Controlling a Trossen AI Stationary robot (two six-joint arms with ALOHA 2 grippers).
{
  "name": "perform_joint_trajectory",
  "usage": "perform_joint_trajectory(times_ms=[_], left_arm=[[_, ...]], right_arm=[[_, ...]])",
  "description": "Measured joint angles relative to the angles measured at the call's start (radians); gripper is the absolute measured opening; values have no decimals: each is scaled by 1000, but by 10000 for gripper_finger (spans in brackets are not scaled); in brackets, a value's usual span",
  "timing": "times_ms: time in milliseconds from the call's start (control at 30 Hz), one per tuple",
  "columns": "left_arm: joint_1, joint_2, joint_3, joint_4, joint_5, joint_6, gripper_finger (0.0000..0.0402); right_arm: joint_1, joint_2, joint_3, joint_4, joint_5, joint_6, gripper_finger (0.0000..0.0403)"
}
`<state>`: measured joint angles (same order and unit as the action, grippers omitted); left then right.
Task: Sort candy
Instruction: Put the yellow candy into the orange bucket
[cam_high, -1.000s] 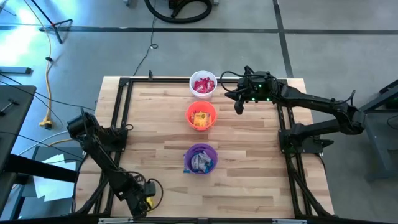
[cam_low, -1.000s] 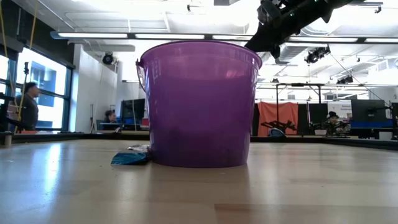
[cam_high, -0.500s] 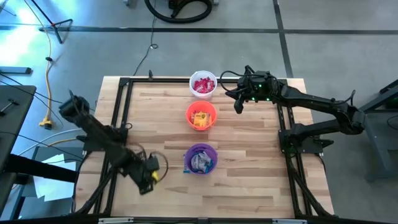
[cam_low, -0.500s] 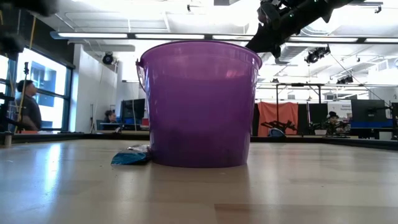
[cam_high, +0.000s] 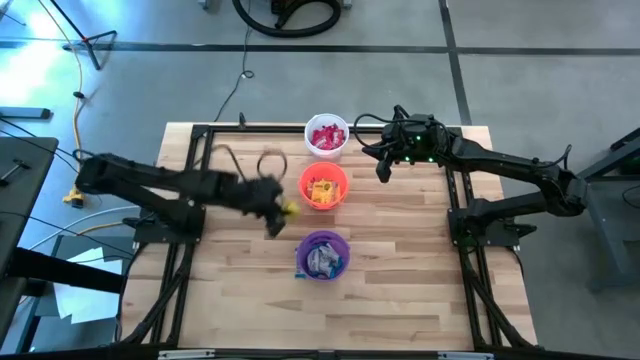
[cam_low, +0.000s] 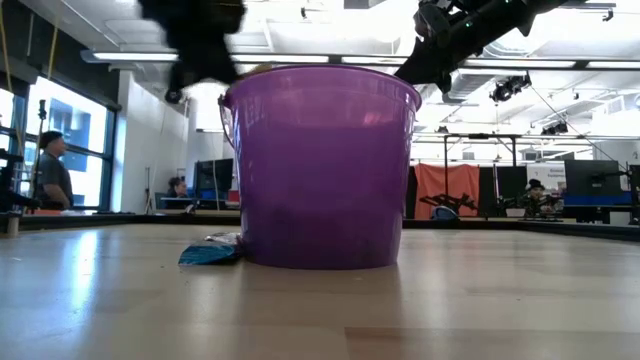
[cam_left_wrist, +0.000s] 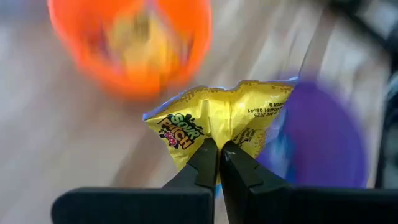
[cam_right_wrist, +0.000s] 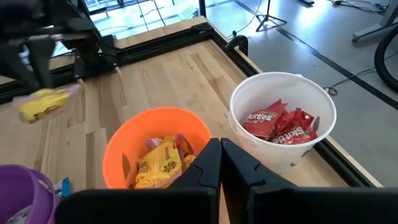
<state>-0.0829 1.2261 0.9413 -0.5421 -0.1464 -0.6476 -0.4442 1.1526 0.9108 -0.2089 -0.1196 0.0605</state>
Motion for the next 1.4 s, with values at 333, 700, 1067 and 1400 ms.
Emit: perform_joint_trajectory(times_ms=[333, 700, 1067, 1400], left_arm=[[267, 137, 120, 241, 111, 172, 0], [385, 385, 310, 132, 205, 253, 0], [424, 526, 402, 63, 253, 293, 0], [415, 582, 403, -18, 287, 318, 0]], right_arm=[[0, 0, 0, 1, 4, 3, 0], [0, 0, 0, 3, 12, 3, 0], [0, 0, 0, 2, 34, -9, 0], [-1, 0, 0, 2, 39, -16, 0]])
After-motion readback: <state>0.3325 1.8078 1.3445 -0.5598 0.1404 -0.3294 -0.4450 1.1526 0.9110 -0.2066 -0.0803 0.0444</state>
